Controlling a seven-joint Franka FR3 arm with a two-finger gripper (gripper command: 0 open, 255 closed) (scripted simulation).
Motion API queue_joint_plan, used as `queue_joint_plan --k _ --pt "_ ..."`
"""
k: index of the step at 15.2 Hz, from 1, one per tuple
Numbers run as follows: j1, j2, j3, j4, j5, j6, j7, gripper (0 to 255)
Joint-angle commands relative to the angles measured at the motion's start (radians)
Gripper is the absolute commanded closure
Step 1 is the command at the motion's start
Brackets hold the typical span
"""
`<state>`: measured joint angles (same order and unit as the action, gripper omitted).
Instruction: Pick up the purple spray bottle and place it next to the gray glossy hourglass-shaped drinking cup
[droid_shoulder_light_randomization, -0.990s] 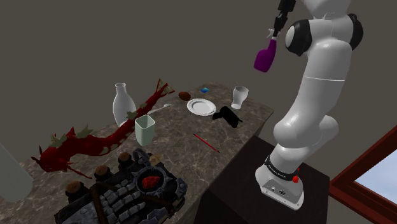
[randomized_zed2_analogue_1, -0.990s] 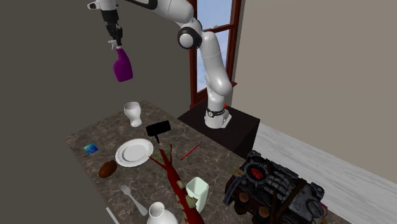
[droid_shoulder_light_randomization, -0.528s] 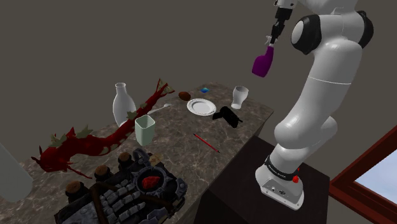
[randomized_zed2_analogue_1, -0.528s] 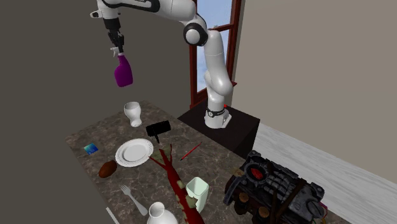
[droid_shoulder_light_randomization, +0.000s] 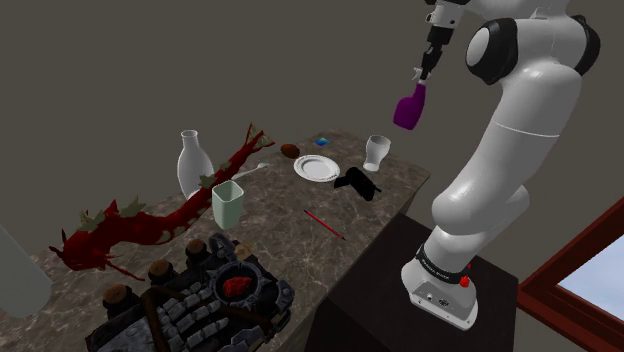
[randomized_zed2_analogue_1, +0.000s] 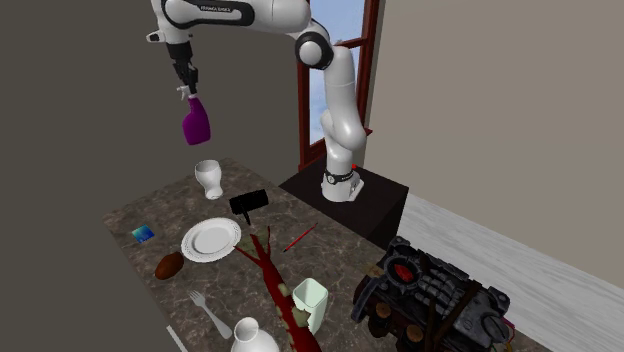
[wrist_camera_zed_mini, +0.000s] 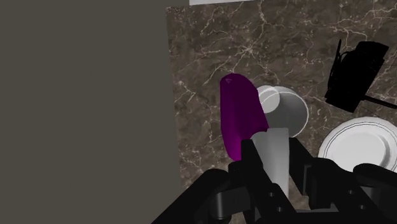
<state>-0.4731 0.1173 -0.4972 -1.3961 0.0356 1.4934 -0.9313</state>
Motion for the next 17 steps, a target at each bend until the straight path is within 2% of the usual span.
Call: queue_joint_plan --k 1,17 --pt "0.004 -0.013 0.001 -0.044 -0.006 0.033 0.003 255" --pt "0.017 -0.057 0.009 -0.311 -0.027 0.262 0.019 255"
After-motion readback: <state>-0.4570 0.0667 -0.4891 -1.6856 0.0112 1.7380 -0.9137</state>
